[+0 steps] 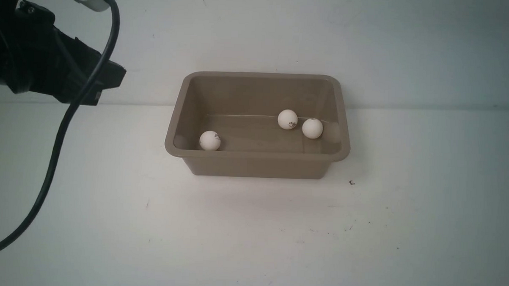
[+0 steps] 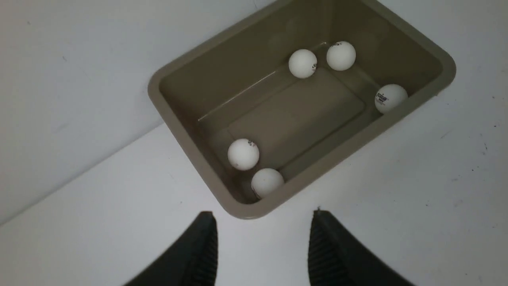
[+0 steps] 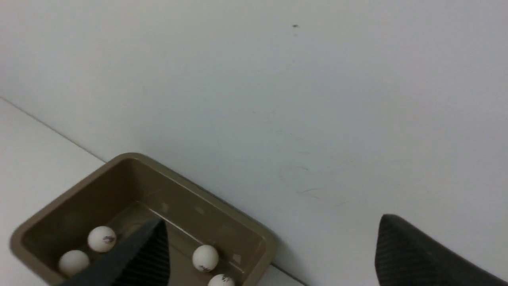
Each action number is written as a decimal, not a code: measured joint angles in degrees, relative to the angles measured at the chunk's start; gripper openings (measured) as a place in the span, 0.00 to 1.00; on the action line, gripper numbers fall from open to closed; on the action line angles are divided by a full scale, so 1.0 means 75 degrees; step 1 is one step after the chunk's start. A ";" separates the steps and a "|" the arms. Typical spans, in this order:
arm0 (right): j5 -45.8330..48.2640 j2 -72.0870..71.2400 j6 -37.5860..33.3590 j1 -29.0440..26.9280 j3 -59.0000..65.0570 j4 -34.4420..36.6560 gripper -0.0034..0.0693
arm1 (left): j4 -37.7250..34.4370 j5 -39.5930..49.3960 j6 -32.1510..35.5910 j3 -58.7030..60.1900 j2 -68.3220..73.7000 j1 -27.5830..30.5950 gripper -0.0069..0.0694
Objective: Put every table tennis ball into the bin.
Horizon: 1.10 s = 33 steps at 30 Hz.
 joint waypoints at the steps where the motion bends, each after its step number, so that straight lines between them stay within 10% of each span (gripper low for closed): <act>1: 0.0151 -0.0169 0.0110 0.0000 0.0000 0.0000 0.93 | -0.0008 -0.0043 0.0010 0.0000 0.0000 0.0000 0.47; 17: 0.2103 -0.3895 0.2068 0.0000 0.2356 -0.1318 0.93 | -0.1319 -0.0244 0.0523 0.0000 0.0000 0.0000 0.47; 33: -0.1901 -0.6616 0.0277 0.0113 0.9905 -0.0120 0.91 | -0.1457 -0.0244 0.0623 0.0000 0.0000 0.0000 0.47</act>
